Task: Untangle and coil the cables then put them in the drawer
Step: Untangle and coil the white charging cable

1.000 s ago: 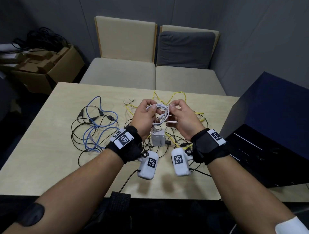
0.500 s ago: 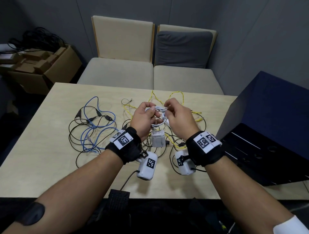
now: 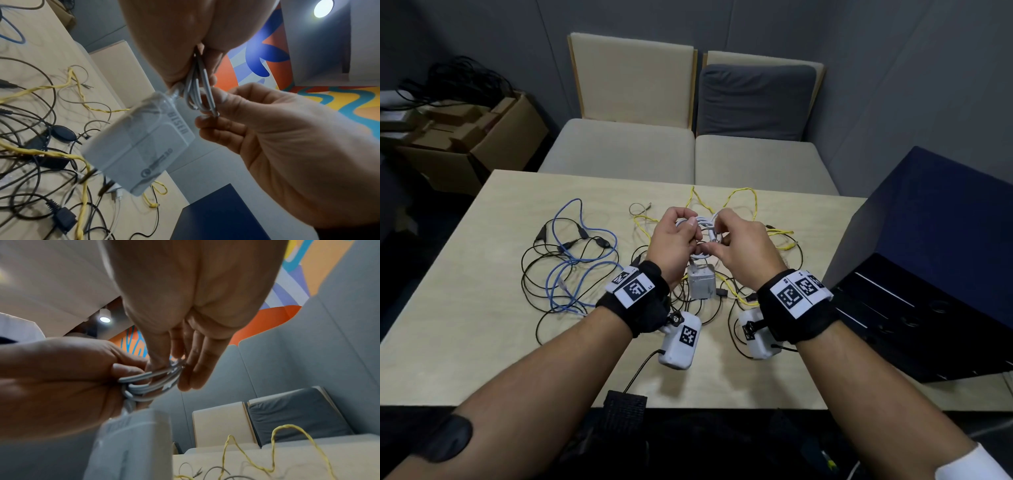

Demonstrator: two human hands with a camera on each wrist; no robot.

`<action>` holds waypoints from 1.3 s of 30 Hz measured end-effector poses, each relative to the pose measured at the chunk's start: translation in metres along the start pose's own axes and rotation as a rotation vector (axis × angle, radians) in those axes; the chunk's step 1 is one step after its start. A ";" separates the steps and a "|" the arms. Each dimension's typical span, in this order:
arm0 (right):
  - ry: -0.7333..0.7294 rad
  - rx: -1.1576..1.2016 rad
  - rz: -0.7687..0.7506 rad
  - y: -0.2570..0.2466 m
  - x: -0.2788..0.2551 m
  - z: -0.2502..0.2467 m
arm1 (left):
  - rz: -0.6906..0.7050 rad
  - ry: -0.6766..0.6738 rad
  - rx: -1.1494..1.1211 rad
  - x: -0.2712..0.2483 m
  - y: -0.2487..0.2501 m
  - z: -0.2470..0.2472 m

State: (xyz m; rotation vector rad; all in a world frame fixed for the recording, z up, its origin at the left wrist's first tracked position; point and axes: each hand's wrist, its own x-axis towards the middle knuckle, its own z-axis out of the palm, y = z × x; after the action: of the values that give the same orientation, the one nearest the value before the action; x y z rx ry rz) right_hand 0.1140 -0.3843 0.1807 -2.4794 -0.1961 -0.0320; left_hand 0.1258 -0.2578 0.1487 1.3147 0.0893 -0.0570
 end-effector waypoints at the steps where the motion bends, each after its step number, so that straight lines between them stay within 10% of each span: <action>1: -0.008 0.011 0.021 0.000 0.001 -0.001 | 0.004 -0.003 0.003 -0.001 0.000 0.000; 39: -0.057 -0.026 0.199 -0.012 -0.007 -0.003 | 0.123 0.166 0.155 -0.003 -0.008 0.010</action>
State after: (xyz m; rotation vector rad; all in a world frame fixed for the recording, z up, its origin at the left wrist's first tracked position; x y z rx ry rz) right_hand 0.1051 -0.3777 0.1897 -2.5162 0.0280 0.1213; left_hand 0.1227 -0.2692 0.1434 1.4758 0.1474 0.1529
